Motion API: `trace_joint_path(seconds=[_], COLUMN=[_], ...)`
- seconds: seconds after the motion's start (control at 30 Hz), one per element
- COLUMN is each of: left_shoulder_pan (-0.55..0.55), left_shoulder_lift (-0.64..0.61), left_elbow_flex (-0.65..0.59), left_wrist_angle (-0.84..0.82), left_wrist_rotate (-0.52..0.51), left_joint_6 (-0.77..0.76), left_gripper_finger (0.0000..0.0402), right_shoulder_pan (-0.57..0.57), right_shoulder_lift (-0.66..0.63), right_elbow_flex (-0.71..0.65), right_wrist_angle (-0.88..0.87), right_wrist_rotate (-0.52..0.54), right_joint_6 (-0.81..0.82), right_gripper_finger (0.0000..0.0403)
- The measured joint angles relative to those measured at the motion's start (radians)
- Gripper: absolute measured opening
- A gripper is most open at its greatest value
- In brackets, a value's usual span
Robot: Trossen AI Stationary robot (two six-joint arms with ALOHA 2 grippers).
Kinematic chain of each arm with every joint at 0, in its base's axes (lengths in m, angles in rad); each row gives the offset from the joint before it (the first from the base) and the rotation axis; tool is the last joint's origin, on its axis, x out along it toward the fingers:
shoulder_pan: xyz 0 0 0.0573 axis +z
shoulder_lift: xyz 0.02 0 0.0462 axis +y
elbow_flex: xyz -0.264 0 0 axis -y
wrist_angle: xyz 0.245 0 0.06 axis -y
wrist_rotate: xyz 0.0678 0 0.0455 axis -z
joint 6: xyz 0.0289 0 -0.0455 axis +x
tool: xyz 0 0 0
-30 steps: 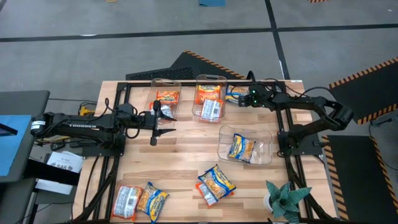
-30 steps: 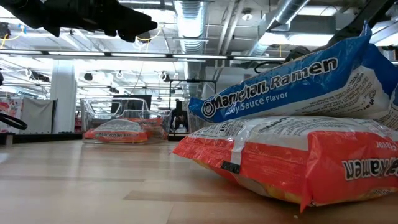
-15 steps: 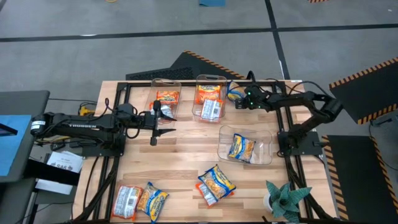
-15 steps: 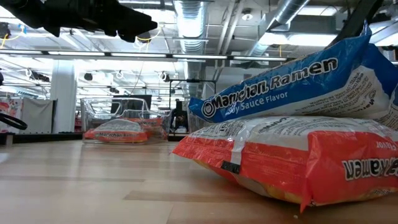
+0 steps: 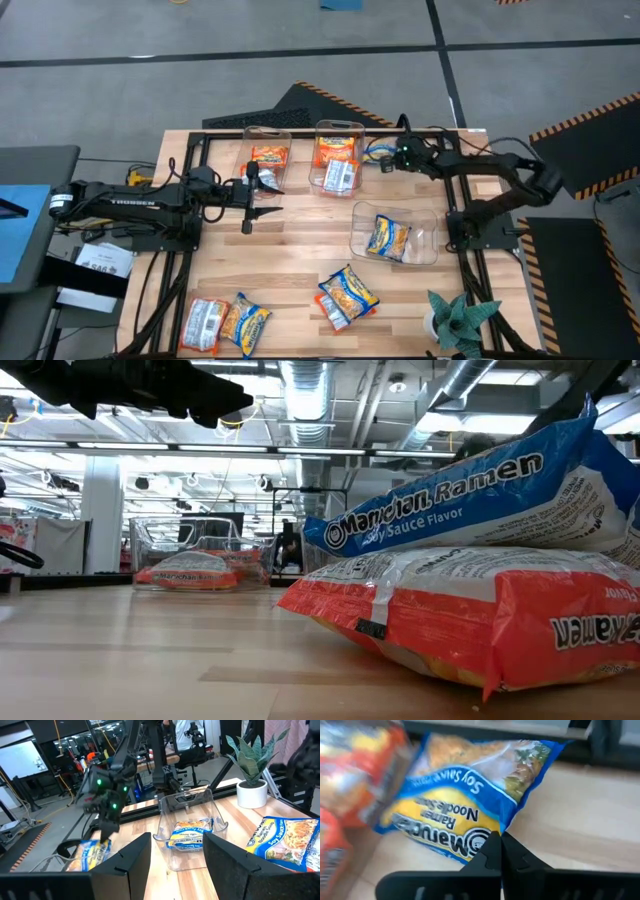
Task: Sort Maruchan noodles
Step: Put the blue bag into the right transparent bin
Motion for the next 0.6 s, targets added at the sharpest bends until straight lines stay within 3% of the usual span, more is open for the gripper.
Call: trace_joint_path(seconds=[0.6], left_shoulder_pan=[0.0], left_shoulder_lift=[0.0], left_elbow_flex=[0.0], left_wrist_angle=[0.0], left_wrist_rotate=[0.0], left_joint_6=[0.0], left_gripper_finger=[0.0169], right_shoulder_pan=[0.141], right_shoulder_lift=[-0.603], right_elbow_flex=[0.0], right_wrist_angle=[-0.187], right_wrist_rotate=[0.037], right_joint_6=[-0.036], right_gripper_finger=[0.0006])
